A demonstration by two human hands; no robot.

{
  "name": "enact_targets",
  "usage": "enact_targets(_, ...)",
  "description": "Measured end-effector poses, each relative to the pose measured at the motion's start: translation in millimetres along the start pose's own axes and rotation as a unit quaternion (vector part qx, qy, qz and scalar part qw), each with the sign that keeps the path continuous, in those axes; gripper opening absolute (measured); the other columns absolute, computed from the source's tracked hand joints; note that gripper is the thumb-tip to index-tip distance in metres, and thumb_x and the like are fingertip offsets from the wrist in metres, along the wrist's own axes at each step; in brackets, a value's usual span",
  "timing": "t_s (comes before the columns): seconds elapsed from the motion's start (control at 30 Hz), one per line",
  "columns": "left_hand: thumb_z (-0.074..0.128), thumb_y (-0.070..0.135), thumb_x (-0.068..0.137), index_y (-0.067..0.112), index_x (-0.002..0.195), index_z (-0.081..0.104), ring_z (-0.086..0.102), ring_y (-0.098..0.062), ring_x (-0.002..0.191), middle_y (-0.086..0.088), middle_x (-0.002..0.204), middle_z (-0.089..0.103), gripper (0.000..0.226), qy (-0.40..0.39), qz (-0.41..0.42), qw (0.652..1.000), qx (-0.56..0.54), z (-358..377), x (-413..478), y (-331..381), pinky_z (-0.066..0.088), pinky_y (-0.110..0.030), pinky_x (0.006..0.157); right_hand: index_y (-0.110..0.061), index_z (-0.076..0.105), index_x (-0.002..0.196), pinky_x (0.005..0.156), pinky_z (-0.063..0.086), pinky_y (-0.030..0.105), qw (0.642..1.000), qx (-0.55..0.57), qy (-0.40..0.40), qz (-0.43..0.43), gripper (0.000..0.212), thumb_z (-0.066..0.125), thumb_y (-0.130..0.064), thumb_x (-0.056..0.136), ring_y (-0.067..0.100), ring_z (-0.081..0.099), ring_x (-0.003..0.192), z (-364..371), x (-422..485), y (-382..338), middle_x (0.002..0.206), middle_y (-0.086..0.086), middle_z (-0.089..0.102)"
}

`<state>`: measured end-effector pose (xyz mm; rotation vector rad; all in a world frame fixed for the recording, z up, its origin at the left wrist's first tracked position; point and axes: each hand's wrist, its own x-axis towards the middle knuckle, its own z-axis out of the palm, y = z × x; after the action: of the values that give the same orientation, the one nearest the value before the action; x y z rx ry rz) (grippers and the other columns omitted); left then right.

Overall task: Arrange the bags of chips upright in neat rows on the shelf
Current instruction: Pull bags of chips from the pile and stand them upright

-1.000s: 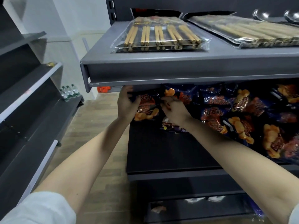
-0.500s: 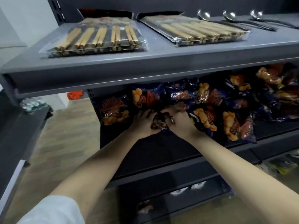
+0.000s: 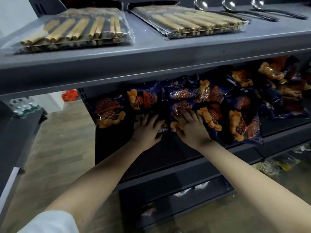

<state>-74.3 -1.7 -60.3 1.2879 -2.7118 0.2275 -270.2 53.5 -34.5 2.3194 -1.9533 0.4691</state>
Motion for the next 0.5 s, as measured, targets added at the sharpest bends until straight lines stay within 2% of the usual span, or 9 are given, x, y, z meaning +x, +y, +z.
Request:
enact_targets(0.1,0.075,0.034,0.069,0.014,0.125,0.055,0.052,-0.041,0.114,-0.014,0.128,0.055,0.062,0.029,0.012,0.999,0.011,-2,1,-2,0.047,-0.057,0.085,-0.018,0.042,0.138,0.109,0.028,0.052,1.0,-0.001,-0.011,-0.002,0.049,0.053,-0.027,0.09,0.037,0.023,0.139,2,0,3,0.151,0.008,0.029)
enact_targets(0.2,0.059,0.033,0.081,0.015,0.124,0.052,0.057,-0.036,0.106,-0.012,0.126,0.056,0.047,0.108,0.018,0.994,-0.029,-8,0,-3,0.051,-0.05,0.078,-0.019,0.042,0.137,0.106,0.032,0.053,1.0,-0.001,-0.018,-0.003,0.049,0.053,-0.028,0.09,0.038,0.022,0.139,4,2,4,0.151,0.007,0.028)
enact_targets(0.27,0.048,0.033,0.087,0.016,0.123,0.055,0.061,-0.029,0.101,-0.008,0.123,0.059,0.04,0.17,0.0,0.984,-0.06,-19,-3,-6,0.055,-0.04,0.072,-0.019,0.041,0.137,0.105,0.034,0.053,1.0,0.001,-0.022,-0.002,0.05,0.054,-0.028,0.089,0.038,0.023,0.139,6,3,6,0.15,0.008,0.029)
enact_targets(0.33,0.044,0.033,0.092,0.013,0.122,0.056,0.065,-0.02,0.088,-0.007,0.114,0.064,0.038,0.227,-0.048,0.967,-0.105,-36,-8,-9,0.051,-0.025,0.06,-0.02,0.041,0.137,0.104,0.033,0.054,1.0,0.001,-0.022,-0.001,0.05,0.054,-0.029,0.089,0.038,0.022,0.139,8,2,7,0.15,0.008,0.028)
enact_targets(0.4,0.044,0.033,0.096,0.009,0.118,0.056,0.062,-0.007,0.073,-0.004,0.098,0.066,0.035,0.286,-0.137,0.924,-0.212,-57,-17,-8,0.041,-0.015,0.057,-0.018,0.045,0.135,0.105,0.033,0.055,1.0,0.002,-0.01,0.001,0.049,0.056,-0.028,0.088,0.039,0.025,0.137,8,2,7,0.149,0.009,0.032)
enact_targets(0.47,0.047,0.025,0.098,0.009,0.113,0.056,0.054,0.009,0.075,0.006,0.091,0.06,0.024,0.322,-0.221,0.837,-0.385,-74,-28,-8,0.036,-0.007,0.064,-0.015,0.049,0.131,0.103,0.035,0.056,0.999,0.012,0.026,-0.013,0.047,0.058,-0.025,0.086,0.04,0.031,0.134,7,3,3,0.143,0.011,0.041)
enact_targets(0.5,0.048,0.022,0.097,0.011,0.116,0.055,0.053,0.01,0.081,0.009,0.093,0.058,0.023,0.314,-0.262,0.787,-0.461,-81,-32,-10,0.037,-0.008,0.071,-0.013,0.05,0.13,0.102,0.038,0.054,0.998,0.027,0.055,-0.032,0.045,0.056,-0.024,0.087,0.04,0.035,0.132,6,4,-1,0.139,0.012,0.045)
